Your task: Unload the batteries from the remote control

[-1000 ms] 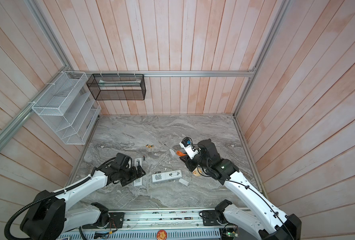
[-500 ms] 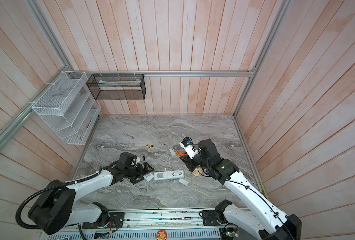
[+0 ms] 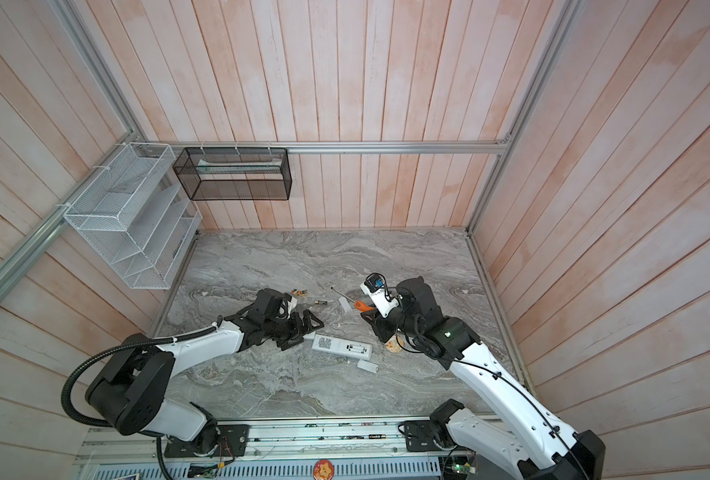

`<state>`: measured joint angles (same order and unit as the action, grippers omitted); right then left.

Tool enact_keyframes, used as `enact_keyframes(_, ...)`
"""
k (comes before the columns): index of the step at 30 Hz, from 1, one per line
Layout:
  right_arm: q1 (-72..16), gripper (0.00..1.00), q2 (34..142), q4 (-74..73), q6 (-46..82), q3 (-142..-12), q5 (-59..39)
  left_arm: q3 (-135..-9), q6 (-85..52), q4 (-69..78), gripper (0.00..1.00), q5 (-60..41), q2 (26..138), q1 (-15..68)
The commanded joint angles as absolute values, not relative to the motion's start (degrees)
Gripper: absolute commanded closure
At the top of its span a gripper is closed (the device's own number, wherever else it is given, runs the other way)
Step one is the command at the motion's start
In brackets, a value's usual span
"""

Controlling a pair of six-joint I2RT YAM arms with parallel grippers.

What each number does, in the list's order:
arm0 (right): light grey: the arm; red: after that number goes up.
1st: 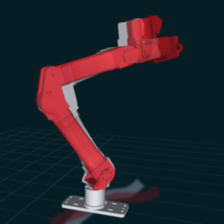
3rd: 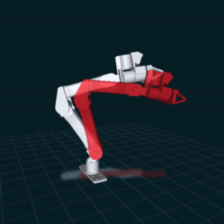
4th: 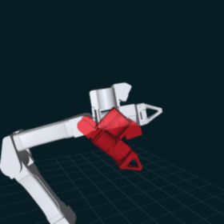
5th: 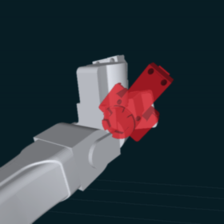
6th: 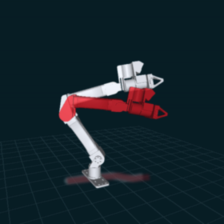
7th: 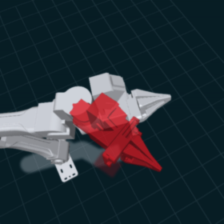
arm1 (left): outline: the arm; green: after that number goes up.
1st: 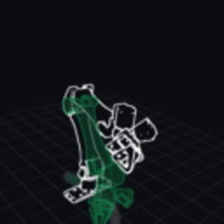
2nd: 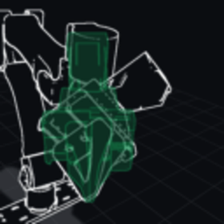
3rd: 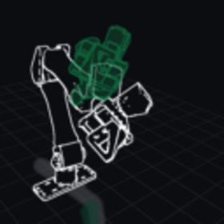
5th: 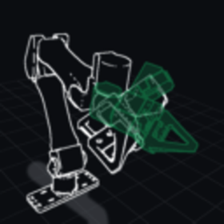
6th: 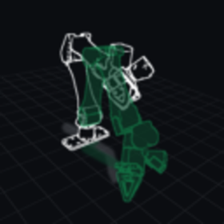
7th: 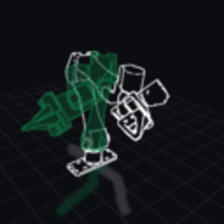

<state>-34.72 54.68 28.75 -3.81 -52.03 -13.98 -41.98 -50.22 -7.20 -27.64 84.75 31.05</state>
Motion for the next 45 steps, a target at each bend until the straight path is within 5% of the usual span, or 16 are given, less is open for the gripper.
enact_keyframes(1,-34.5,1.0,55.0,28.8,-2.9,-54.5,-13.5,-45.9,-39.2,-20.5,0.0,-23.5,77.9,31.1)
enact_keyframes(5,-34.5,1.0,56.4,27.4,-2.5,-54.2,-14.0,-51.1,-27.6,-36.6,0.0,-11.1,72.2,27.8)
enact_keyframes(10,-34.2,1.0,60.0,23.4,0.3,-53.6,-15.0,-60.2,-19.4,-33.8,0.0,-8.4,78.0,21.2)
enact_keyframes(14,-33.2,1.0,62.5,21.8,2.6,-55.0,-14.5,-80.1,-10.2,-29.0,0.0,-10.0,101.0,20.5)
enact_keyframes(21,-28.6,1.0,63.7,17.8,6.5,-55.4,-15.2,-135.7,-3.7,-34.1,0.05,-17.3,141.8,19.6)
enact_keyframes(27,-28.0,1.0,65.4,17.1,6.0,-56.4,-16.0,-134.8,-7.0,-20.1,0.05,-24.7,148.5,18.5)
enact_keyframes(39,-25.4,1.0,70.2,10.8,10.2,-57.9,-19.7,-134.8,-8.5,-21.2,0.06,-29.7,153.8,19.1)
enact_keyframes(45,-22.7,1.0,79.9,9.1,11.9,-62.6,-21.8,-112.8,-10.7,-9.5,0.11,-31.2,136.3,18.0)
